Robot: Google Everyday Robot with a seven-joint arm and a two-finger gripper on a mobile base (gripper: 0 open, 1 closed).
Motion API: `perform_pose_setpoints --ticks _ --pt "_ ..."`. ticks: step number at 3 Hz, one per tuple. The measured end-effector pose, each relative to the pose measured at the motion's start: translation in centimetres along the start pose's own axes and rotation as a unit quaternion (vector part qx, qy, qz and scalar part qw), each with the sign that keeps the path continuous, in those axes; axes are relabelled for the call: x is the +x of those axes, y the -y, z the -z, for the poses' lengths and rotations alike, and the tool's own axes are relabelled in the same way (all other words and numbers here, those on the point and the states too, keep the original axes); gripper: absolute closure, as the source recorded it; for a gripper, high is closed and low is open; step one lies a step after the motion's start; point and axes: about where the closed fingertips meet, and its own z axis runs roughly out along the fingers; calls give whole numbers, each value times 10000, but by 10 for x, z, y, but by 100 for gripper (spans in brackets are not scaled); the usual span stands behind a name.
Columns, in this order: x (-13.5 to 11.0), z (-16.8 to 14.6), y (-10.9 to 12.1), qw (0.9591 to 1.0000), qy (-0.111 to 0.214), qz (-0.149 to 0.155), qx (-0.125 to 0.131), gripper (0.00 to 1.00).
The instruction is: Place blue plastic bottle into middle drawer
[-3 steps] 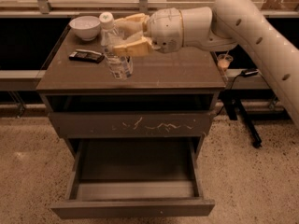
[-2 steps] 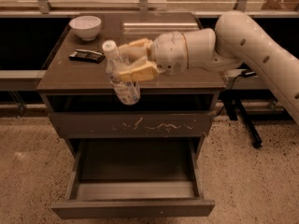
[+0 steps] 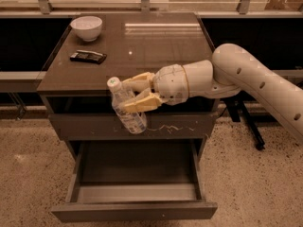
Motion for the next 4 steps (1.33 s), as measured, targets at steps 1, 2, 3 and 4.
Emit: perform_pose_setpoints --ticks 1,2,3,4 --pt "24 -2 -7 9992 69 -180 337 100" --pt "89 2 -30 9930 339 -497 1014 100" --pt "180 1 -55 9800 572 -890 1683 100" --pt "218 4 -62 9724 746 -1033 1953 100"
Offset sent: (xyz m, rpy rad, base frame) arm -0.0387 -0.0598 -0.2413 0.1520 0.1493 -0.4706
